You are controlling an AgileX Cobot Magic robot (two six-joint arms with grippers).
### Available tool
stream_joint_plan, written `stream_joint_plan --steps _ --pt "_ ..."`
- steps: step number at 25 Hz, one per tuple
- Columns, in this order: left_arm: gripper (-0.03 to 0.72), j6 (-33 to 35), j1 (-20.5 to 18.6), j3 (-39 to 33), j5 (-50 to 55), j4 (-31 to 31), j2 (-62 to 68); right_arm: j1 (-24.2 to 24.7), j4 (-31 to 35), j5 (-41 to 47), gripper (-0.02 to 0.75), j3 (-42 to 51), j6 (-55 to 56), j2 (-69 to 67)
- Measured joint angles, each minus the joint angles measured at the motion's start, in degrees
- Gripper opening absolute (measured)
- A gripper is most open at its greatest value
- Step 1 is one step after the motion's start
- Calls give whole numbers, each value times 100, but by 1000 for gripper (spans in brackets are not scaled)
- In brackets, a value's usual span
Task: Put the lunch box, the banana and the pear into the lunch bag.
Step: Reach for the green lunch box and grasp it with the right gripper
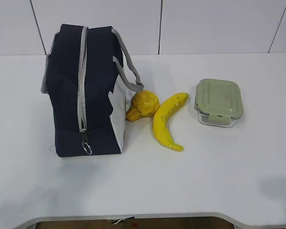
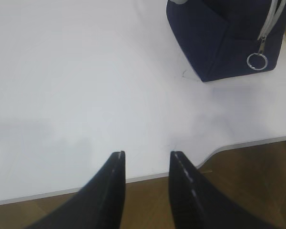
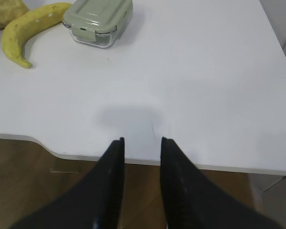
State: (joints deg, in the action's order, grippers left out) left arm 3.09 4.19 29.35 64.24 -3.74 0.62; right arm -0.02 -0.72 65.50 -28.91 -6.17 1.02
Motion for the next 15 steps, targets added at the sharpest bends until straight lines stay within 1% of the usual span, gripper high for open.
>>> stream_joint_plan --steps 15 --pt "236 0 0 0 0 0 0 -8 72 0 236 0 0 0"
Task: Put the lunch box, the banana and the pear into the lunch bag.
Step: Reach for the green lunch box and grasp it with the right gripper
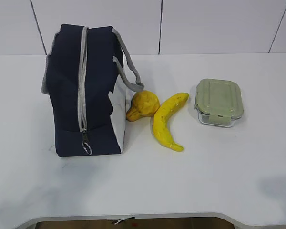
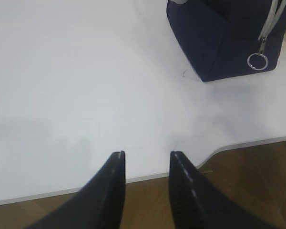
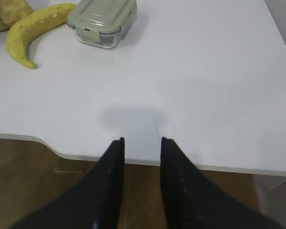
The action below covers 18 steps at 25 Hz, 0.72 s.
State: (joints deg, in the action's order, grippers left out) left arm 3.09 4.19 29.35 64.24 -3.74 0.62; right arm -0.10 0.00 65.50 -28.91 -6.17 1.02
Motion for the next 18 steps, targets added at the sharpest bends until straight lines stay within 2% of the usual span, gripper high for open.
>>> stream_joint_plan --steps 7,10,12,16,18 --pt "236 0 0 0 0 38 0 0 0 0 236 0 0 0" --pt "236 0 0 0 0 62 0 0 0 -8 260 0 0 0" --pt "236 0 0 0 0 62 0 0 56 -23 309 -11 10 0" --pt "236 0 0 0 0 65 0 0 244 -23 468 -11 283 -16" --pt "236 0 0 0 0 74 0 0 269 -23 513 -11 572 -162"
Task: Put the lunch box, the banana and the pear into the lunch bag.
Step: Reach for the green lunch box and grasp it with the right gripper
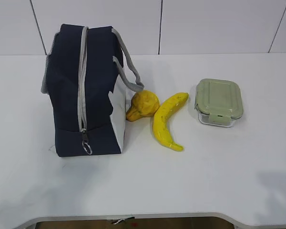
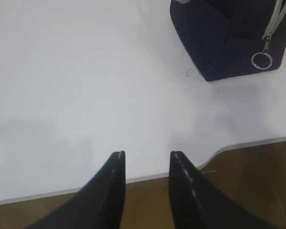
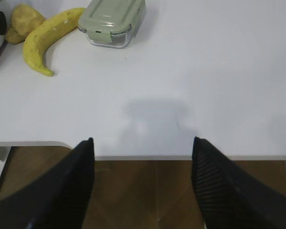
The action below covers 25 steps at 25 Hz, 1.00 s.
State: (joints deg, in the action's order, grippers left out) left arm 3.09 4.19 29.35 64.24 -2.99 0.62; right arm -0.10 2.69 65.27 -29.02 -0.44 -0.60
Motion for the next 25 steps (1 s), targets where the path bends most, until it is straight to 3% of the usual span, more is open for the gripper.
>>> stream_joint_plan --steps 17,25 --pt "236 0 0 0 -2 -164 0 0 1792 -969 535 -1121 471 -2994" --pt "237 0 0 0 -2 -164 0 0 1846 -1020 534 -2015 269 -4670"
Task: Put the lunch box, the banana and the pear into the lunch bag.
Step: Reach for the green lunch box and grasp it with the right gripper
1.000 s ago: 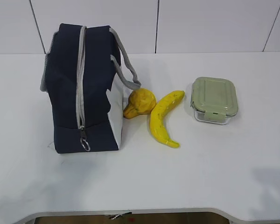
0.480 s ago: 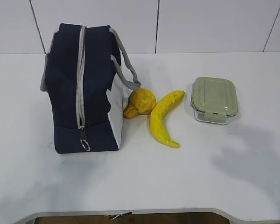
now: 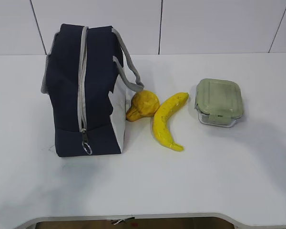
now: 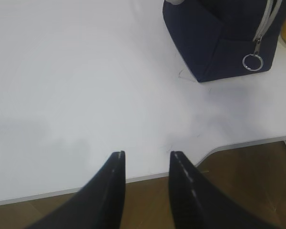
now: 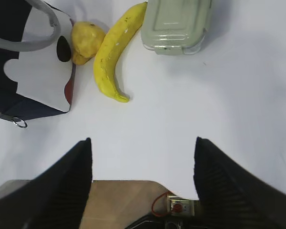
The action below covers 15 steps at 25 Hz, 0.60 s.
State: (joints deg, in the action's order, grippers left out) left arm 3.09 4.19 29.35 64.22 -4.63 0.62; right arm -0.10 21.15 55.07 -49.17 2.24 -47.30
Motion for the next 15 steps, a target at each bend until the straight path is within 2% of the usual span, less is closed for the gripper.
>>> stream_joint_plan --steps 9,12,15 --pt "239 0 0 0 0 0 52 29 130 266 534 -1371 -681 -1898" --pt "239 0 0 0 0 0 137 260 835 347 526 -1597 -1228 -2513" --pt "239 0 0 0 -10 0 187 749 1836 505 512 -1654 -1960 -3108"
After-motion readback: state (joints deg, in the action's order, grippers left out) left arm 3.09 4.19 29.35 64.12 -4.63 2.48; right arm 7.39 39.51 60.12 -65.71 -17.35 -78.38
